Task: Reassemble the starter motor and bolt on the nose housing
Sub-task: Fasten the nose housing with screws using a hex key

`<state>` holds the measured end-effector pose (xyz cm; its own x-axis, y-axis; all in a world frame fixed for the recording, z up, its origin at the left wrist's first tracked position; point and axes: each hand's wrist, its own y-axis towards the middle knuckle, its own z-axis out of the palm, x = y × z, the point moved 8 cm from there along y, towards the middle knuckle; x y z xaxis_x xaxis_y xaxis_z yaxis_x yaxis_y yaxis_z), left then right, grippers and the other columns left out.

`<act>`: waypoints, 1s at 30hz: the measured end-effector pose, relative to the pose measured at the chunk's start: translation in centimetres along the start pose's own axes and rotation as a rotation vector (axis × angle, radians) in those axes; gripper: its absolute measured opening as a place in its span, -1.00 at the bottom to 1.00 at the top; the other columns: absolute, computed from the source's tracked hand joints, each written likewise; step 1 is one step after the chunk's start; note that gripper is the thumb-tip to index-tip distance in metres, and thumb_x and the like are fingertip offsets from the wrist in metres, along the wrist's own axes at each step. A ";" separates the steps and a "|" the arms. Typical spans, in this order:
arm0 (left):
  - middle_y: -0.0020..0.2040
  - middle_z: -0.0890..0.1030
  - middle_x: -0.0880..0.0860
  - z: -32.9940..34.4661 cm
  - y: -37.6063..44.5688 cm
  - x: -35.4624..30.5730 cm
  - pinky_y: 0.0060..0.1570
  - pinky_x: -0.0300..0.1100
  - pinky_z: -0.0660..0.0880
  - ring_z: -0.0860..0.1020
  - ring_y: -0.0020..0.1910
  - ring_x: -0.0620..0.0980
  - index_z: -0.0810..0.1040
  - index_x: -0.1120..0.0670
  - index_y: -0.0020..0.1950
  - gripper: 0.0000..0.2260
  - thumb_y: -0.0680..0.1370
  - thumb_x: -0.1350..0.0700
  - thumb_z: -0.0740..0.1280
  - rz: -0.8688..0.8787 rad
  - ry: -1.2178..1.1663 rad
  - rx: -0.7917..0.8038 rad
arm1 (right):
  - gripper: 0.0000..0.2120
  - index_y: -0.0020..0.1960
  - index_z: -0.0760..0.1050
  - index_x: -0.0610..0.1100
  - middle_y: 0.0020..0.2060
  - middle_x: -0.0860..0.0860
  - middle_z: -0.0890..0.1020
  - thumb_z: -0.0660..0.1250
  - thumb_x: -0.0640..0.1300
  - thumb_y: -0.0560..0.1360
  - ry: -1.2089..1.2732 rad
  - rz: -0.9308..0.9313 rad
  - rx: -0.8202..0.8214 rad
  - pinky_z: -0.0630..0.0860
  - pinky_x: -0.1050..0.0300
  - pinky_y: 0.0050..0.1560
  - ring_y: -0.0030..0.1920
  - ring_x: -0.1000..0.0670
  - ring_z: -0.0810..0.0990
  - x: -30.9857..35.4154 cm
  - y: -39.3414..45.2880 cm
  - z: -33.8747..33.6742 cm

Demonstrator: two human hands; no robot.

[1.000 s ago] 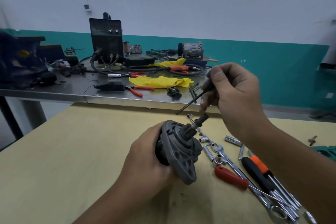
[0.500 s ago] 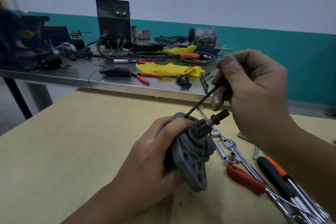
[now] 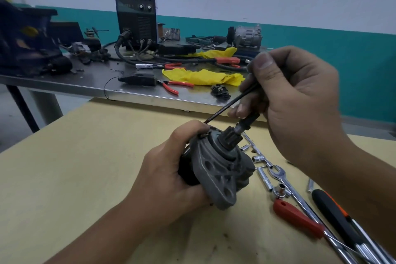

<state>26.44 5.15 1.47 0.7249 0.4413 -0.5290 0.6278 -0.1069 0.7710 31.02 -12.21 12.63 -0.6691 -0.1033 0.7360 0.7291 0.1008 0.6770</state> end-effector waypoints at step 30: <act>0.26 0.63 -0.07 0.2 -0.5 0.3 -0.07 0.05 0.68 0.71 0.06 0.01 0.29 -0.27 0.45 -0.22 0.35 -0.16 0.65 -0.056 -0.048 -0.004 | -0.86 -0.08 0.48 -0.24 -0.32 -0.22 0.57 0.29 -0.26 0.66 -0.069 -0.115 -0.111 0.56 -0.07 -0.54 -0.55 -0.08 0.58 1.0 -1.2 0.0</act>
<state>26.37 5.19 0.89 0.7017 0.4034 -0.5873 0.6664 -0.0800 0.7413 29.49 -12.42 12.56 -0.7547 -0.0397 0.6549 0.6558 -0.0183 0.7547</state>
